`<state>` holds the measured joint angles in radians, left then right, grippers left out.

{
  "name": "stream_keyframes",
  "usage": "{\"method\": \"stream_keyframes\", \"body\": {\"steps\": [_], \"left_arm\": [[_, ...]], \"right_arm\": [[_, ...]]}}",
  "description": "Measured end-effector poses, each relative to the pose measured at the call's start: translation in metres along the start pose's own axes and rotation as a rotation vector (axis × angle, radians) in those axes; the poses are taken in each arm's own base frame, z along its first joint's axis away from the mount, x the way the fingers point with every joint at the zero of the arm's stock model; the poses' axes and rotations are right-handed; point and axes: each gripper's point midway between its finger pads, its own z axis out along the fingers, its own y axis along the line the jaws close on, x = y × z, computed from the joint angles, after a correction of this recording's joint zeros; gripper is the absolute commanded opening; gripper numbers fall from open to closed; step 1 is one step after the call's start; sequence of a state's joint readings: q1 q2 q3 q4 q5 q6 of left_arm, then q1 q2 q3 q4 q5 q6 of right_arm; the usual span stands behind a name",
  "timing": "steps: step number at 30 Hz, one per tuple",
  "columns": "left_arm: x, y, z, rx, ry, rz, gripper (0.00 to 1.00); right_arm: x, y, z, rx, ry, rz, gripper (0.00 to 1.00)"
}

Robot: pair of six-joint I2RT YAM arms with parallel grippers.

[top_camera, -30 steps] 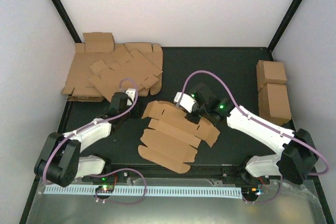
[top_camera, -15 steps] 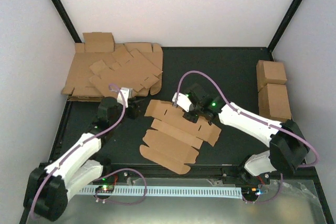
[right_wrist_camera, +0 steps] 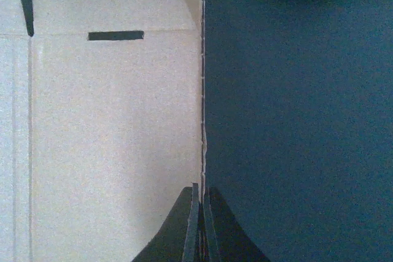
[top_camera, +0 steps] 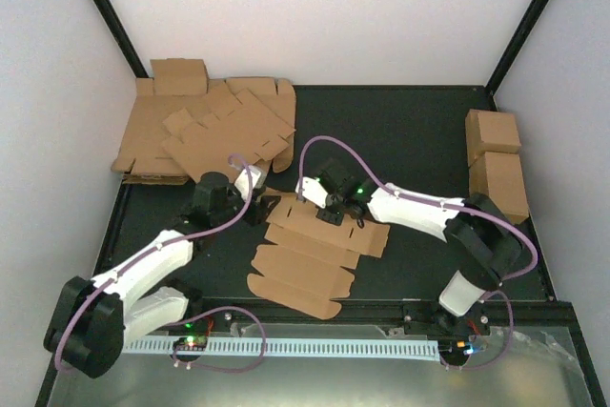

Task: Fold the paper box

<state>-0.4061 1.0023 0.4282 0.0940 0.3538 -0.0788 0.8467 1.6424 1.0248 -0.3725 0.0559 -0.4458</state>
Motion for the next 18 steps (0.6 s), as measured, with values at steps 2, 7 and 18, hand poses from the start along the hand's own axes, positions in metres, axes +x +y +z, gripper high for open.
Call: {"method": "stream_keyframes", "body": {"steps": [2,7,18], "left_arm": [[0.005,-0.005,0.006,0.020,0.036,0.032,0.58],[-0.002,-0.022,0.014,0.073,0.055,0.147,0.58],[-0.013,-0.034,0.017,0.100,0.038,0.355,0.69]], "right_arm": [[0.003,0.000,0.003,0.009,0.001,-0.008,0.02],[-0.002,-0.004,-0.004,0.033,-0.035,-0.023,0.02],[-0.032,0.000,-0.049,0.037,-0.169,-0.090,0.02]]}}
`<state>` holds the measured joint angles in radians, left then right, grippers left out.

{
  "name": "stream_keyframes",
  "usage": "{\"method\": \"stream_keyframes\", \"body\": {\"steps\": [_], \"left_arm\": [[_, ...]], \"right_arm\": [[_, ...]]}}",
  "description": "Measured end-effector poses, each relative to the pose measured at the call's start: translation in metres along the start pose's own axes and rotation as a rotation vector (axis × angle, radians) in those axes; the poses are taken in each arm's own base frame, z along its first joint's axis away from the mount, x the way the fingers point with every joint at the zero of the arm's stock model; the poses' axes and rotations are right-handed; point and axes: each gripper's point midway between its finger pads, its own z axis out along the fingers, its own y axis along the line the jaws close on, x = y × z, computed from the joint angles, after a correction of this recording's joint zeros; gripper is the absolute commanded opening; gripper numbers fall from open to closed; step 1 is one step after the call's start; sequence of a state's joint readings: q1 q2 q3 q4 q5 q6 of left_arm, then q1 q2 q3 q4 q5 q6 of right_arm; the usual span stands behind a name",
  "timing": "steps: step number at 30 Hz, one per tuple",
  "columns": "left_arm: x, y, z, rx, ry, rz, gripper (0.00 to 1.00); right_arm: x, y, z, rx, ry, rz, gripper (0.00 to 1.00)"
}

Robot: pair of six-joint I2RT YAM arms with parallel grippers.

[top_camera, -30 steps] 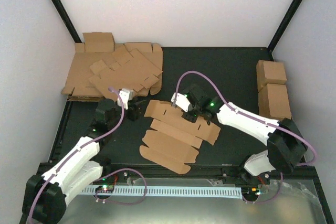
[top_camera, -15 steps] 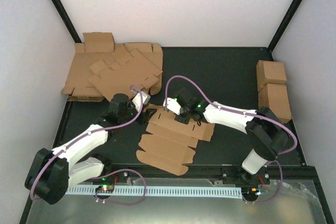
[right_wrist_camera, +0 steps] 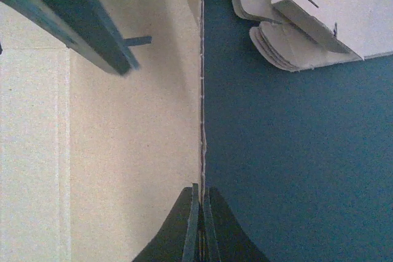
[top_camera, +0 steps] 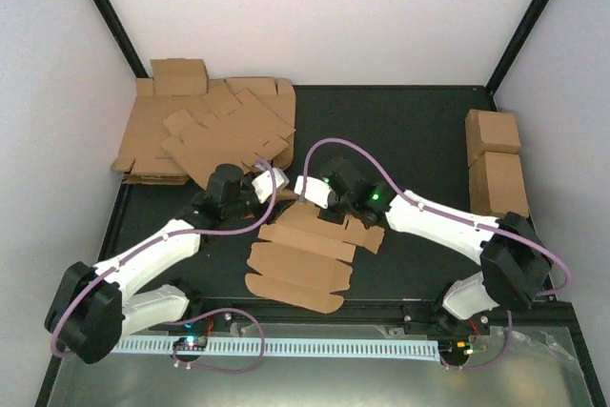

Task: Fold the paper box

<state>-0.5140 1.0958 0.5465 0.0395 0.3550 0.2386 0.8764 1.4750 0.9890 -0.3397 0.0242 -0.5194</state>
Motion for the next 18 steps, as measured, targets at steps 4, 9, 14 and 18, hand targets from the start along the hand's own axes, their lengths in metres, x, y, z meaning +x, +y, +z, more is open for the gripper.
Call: {"method": "stream_keyframes", "body": {"steps": [4,9,14,18], "left_arm": [[-0.013,-0.008,0.004,0.011,0.002,0.063,0.68],[-0.032,-0.010,0.003,0.007,-0.010,0.123,0.59],[-0.047,-0.019,0.000,0.039,-0.022,0.175,0.43],[-0.052,-0.026,-0.002,0.061,-0.030,0.195,0.32]], "right_arm": [[-0.005,0.007,-0.006,-0.003,-0.008,-0.044,0.02],[-0.018,0.009,-0.020,0.013,-0.038,-0.091,0.02],[-0.023,0.001,-0.035,0.048,-0.041,-0.109,0.02],[-0.024,-0.001,-0.041,0.068,-0.040,-0.126,0.02]]}}
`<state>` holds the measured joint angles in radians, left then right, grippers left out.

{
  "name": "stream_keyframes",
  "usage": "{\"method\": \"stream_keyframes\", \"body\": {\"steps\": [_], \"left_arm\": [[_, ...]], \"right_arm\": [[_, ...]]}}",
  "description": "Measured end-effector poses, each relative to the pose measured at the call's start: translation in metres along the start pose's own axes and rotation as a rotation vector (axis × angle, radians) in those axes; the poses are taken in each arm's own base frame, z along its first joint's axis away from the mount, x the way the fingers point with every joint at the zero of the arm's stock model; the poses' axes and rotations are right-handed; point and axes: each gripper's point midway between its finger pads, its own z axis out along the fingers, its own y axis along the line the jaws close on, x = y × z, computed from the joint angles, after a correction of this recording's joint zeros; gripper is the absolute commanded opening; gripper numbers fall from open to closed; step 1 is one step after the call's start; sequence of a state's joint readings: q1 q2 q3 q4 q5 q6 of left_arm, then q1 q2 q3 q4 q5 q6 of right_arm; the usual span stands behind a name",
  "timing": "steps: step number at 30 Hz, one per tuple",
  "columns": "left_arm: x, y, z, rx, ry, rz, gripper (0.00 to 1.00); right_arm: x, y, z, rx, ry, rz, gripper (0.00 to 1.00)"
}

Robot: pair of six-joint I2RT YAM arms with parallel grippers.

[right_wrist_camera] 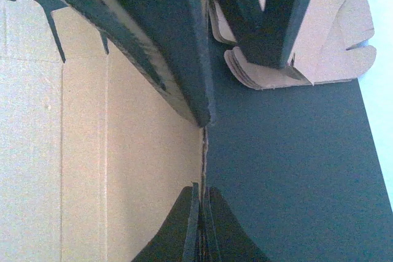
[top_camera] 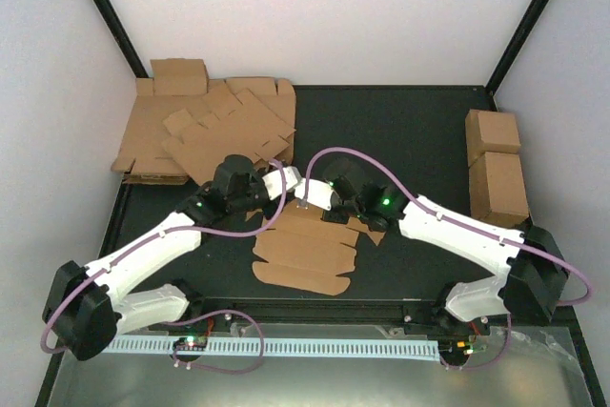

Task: Fold the paper box

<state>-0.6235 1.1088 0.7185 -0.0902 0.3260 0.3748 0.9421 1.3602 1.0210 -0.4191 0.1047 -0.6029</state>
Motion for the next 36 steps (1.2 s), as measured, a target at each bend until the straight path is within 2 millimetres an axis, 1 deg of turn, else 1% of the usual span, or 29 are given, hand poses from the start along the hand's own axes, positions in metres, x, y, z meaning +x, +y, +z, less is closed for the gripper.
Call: {"method": "stream_keyframes", "body": {"steps": [2,7,11,14,17,22,26,27,30,32,34,35,36], "left_arm": [[0.001,-0.003,0.000,0.008,0.004,0.010,0.33],[0.003,-0.008,-0.002,0.021,0.017,0.024,0.50],[0.000,-0.014,-0.007,0.041,0.009,0.042,0.53],[-0.004,-0.017,-0.010,0.053,-0.004,0.059,0.46],[-0.006,-0.019,-0.011,0.061,-0.011,0.064,0.35],[-0.009,-0.023,-0.013,0.072,-0.022,0.074,0.21],[-0.007,-0.025,-0.013,0.079,-0.016,0.077,0.02],[-0.007,-0.026,-0.013,0.083,-0.013,0.080,0.02],[-0.007,-0.030,-0.014,0.093,-0.011,0.089,0.01],[-0.006,-0.031,-0.015,0.089,-0.007,0.091,0.01],[-0.002,-0.029,-0.016,0.071,0.009,0.086,0.02],[0.002,-0.027,-0.017,0.058,0.021,0.082,0.02],[0.005,-0.027,-0.018,0.046,0.030,0.076,0.02]], "right_arm": [[0.001,0.000,-0.001,0.003,0.004,-0.006,0.02],[0.004,0.000,-0.007,0.002,0.018,-0.031,0.02],[0.002,-0.002,-0.016,0.012,0.005,-0.054,0.02],[0.000,-0.003,-0.021,0.017,-0.005,-0.065,0.02],[-0.002,-0.003,-0.025,0.017,-0.013,-0.079,0.02],[-0.003,0.000,-0.032,0.003,-0.027,-0.090,0.02],[-0.006,0.002,-0.039,-0.005,-0.047,-0.099,0.02],[-0.007,0.002,-0.041,-0.002,-0.054,-0.102,0.03],[-0.006,0.001,-0.045,0.012,-0.065,-0.104,0.11],[-0.009,0.000,-0.047,0.025,-0.088,-0.098,0.21],[-0.016,-0.005,-0.052,0.055,-0.129,-0.085,0.33],[-0.021,-0.008,-0.056,0.075,-0.155,-0.077,0.43],[-0.026,-0.012,-0.062,0.099,-0.181,-0.070,0.49]]}}
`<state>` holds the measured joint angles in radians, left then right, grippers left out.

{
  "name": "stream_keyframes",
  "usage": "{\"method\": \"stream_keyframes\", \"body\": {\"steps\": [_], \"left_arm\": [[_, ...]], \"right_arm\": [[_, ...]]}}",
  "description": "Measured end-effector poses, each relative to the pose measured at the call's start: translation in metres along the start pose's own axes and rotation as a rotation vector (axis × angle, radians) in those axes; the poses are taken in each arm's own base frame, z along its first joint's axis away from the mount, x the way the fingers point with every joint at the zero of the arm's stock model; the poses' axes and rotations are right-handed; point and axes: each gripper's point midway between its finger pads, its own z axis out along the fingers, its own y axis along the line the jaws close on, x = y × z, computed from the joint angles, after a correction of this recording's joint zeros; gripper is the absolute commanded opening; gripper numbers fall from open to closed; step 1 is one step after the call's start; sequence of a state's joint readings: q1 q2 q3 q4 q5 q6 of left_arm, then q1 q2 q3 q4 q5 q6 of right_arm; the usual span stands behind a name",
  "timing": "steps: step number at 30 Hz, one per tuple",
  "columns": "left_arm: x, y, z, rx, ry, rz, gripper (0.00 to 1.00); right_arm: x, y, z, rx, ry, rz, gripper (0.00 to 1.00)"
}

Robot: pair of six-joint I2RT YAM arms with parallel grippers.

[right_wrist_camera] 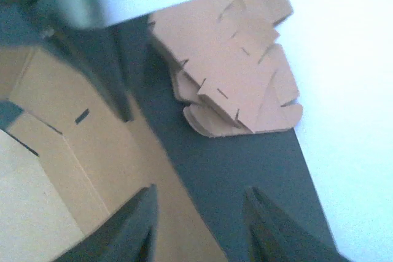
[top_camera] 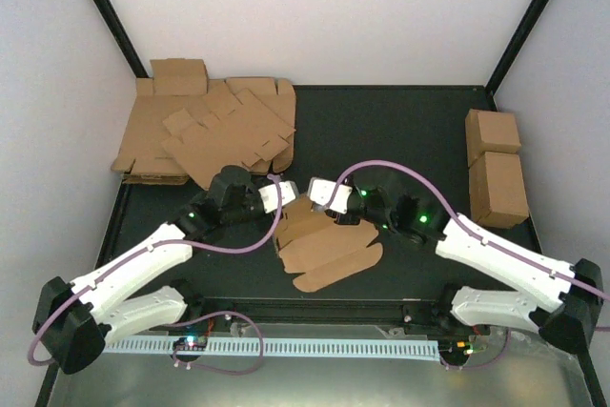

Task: Fold the paper box

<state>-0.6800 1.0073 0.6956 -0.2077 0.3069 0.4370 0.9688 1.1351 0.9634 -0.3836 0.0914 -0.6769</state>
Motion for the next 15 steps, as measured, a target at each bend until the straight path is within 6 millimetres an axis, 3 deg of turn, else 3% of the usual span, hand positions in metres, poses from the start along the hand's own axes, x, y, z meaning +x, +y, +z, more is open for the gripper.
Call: {"method": "stream_keyframes", "body": {"steps": [6,9,11,13,15], "left_arm": [[0.011,0.003,-0.007,-0.054,0.019,-0.027,0.02],[0.014,0.006,-0.008,-0.073,0.029,-0.055,0.02],[0.019,0.005,-0.008,-0.089,0.040,-0.094,0.02],[0.019,0.005,-0.009,-0.101,0.040,-0.100,0.01],[0.024,0.005,-0.012,-0.126,0.047,-0.114,0.02]], "right_arm": [[-0.013,-0.021,-0.034,0.114,-0.107,0.134,0.65],[-0.013,-0.024,-0.050,0.137,-0.144,0.252,0.67],[0.000,-0.016,-0.061,0.133,-0.164,0.457,0.69],[0.002,-0.014,-0.060,0.133,-0.181,0.535,0.67],[0.020,0.001,-0.059,0.116,-0.189,0.692,0.65]]}}
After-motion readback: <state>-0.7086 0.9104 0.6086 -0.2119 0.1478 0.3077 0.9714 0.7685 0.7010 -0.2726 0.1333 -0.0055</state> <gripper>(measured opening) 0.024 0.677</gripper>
